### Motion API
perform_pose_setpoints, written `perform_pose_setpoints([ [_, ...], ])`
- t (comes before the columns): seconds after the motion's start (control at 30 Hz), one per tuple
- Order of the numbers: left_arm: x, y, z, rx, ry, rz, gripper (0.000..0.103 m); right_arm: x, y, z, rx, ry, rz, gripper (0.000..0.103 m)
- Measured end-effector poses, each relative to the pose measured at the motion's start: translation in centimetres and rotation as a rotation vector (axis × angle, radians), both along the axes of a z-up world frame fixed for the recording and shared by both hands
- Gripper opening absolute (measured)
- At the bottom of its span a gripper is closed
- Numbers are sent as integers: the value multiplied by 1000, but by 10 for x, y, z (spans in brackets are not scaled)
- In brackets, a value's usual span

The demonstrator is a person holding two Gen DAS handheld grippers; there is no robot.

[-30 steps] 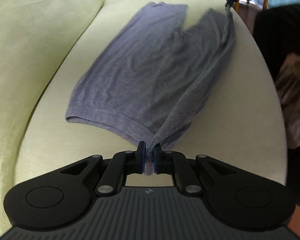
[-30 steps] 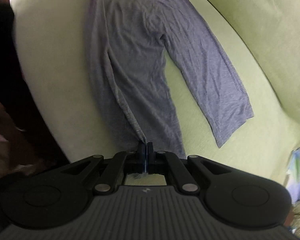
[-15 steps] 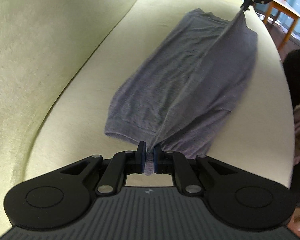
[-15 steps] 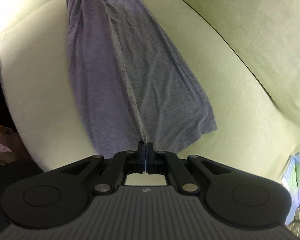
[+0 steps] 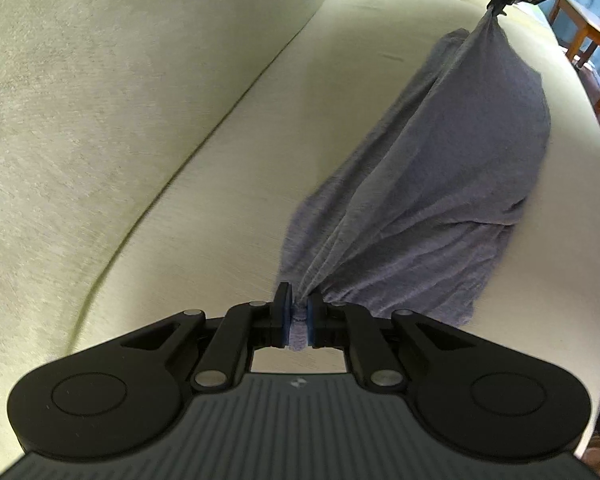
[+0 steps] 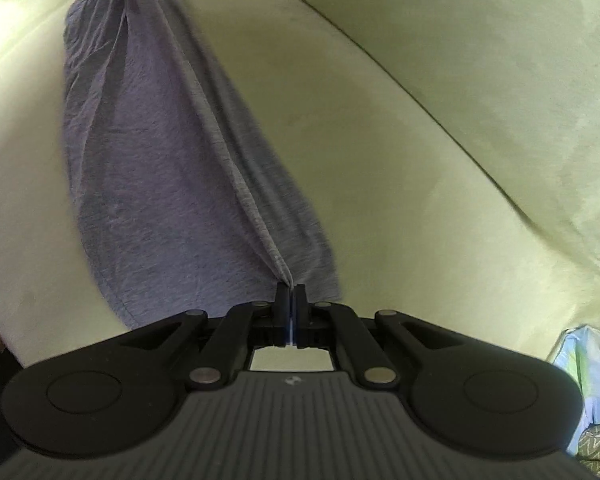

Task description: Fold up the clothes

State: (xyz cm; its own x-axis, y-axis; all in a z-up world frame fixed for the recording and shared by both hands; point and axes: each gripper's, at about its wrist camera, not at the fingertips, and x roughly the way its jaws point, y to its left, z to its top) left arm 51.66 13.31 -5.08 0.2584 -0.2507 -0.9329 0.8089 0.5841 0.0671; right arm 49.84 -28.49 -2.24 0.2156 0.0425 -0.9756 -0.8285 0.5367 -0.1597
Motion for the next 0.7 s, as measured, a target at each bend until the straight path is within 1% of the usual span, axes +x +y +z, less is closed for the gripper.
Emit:
perform_pose_setpoints([
  [0.1,5,-4,-3,10,1,3,7,-3,-1,-4,-11,-6,-11,0],
  [0.23,10,-5,-10,16,0,17,7,5,-1,-10,-21,-18,-28,0],
  [0.43,15,-8,-27,44,22,25,7,6,0,-23,-31,3,-57,0],
  [0.7,16,-10,-36,57,20,31,9,8,3,-42,-19,15,-103,0],
])
